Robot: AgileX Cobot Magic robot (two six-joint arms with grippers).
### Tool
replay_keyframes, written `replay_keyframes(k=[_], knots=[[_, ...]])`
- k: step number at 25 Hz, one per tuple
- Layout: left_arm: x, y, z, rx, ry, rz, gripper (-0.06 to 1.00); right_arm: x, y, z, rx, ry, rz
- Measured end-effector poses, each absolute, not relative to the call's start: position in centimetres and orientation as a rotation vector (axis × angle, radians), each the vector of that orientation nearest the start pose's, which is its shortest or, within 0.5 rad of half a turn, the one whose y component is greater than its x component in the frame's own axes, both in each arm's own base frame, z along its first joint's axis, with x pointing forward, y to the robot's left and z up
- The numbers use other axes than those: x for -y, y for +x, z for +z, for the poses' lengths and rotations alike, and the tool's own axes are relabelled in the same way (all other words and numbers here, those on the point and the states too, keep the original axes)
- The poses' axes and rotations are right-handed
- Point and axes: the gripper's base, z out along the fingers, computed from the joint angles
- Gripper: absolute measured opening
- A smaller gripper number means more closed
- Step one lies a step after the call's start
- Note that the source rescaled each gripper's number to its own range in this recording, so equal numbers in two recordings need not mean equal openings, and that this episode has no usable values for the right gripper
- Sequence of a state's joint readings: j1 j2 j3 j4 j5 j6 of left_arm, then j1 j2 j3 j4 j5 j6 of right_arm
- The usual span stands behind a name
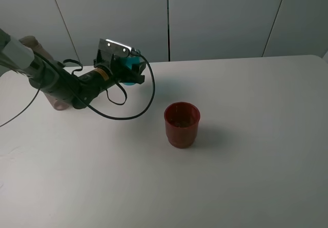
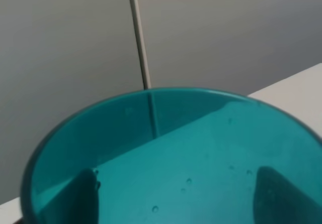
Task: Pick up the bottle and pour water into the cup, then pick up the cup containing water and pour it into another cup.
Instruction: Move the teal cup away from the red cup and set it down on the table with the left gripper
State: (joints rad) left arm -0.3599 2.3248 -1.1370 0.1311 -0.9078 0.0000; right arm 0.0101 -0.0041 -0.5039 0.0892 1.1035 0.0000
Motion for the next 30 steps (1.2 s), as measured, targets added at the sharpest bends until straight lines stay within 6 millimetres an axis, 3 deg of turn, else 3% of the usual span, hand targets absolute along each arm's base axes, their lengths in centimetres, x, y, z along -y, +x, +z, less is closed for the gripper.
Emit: replay_keyframes(k=[10,18,19,21,22,24,30], knots=[[16.4,41.3,4.4,-1.751,0.457,-0.284,0.08,-0.7,-0.8,27.5,-2.078,-0.017,0.113],[16.4,41.4,4.3,-1.749,0.449,-0.281,0.08,-0.7,-0.8,27.5,-2.078,-0.017,0.113],[16.4,41.4,4.3,-1.751,0.447,-0.280,0.13,-0.7,-0.8,27.5,-2.078,-0.017,0.113],[16.4,41.5,4.3,-1.756,0.444,-0.278,0.75,-0.7,-0.8,27.5,-2.078,-0.017,0.113],[16.4,41.5,4.2,-1.764,0.444,-0.278,0.85,-0.7,-0.8,27.5,-2.078,-0.017,0.113],[16.4,41.4,4.0,-1.778,0.447,-0.276,0.95,-0.7,-0.8,27.5,-2.078,-0.017,0.113],[16.3,41.4,3.9,-1.792,0.445,-0.272,0.97,-0.7,-0.8,27.5,-2.078,-0.017,0.113]])
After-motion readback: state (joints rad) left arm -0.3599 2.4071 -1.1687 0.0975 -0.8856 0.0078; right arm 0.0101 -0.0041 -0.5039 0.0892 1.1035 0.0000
